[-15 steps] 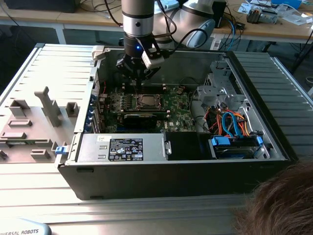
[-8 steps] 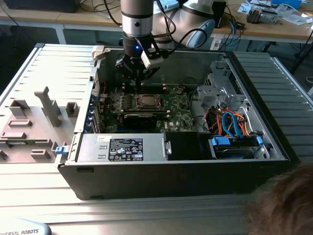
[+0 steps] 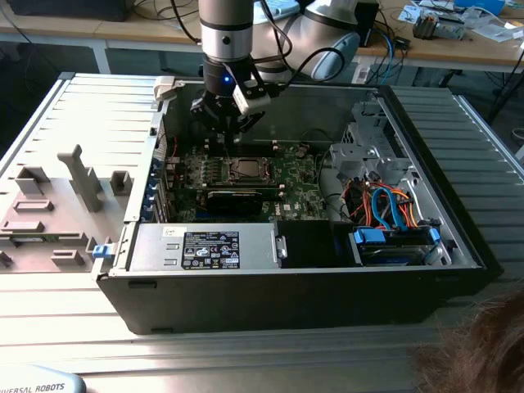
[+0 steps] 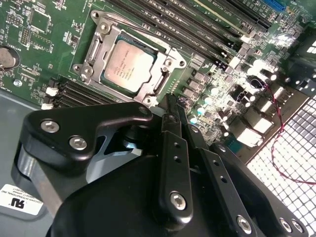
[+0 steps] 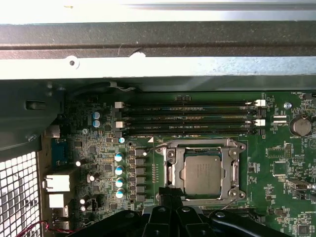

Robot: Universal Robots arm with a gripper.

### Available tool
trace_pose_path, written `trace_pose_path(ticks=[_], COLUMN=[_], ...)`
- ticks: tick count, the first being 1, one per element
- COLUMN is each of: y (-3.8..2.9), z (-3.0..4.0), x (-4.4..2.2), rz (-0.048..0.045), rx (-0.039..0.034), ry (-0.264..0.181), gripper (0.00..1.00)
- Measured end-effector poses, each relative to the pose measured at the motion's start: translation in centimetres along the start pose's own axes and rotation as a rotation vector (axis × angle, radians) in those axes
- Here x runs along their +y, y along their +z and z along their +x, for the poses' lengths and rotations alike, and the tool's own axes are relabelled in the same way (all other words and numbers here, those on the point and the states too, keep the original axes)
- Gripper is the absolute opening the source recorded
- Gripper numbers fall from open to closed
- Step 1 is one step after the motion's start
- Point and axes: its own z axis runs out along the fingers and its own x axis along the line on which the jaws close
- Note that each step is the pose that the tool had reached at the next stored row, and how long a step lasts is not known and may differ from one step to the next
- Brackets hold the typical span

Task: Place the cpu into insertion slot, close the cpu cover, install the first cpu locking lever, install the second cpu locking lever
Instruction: 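Install the first cpu locking lever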

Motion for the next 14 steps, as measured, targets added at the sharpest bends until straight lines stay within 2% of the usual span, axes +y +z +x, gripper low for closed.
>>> trace_pose_path(ticks=[14], y=[-0.01], z=[0.33], x=[0.00], rz=[0.0000], rx=[0.0000], ry=[0.000], gripper=[0.11])
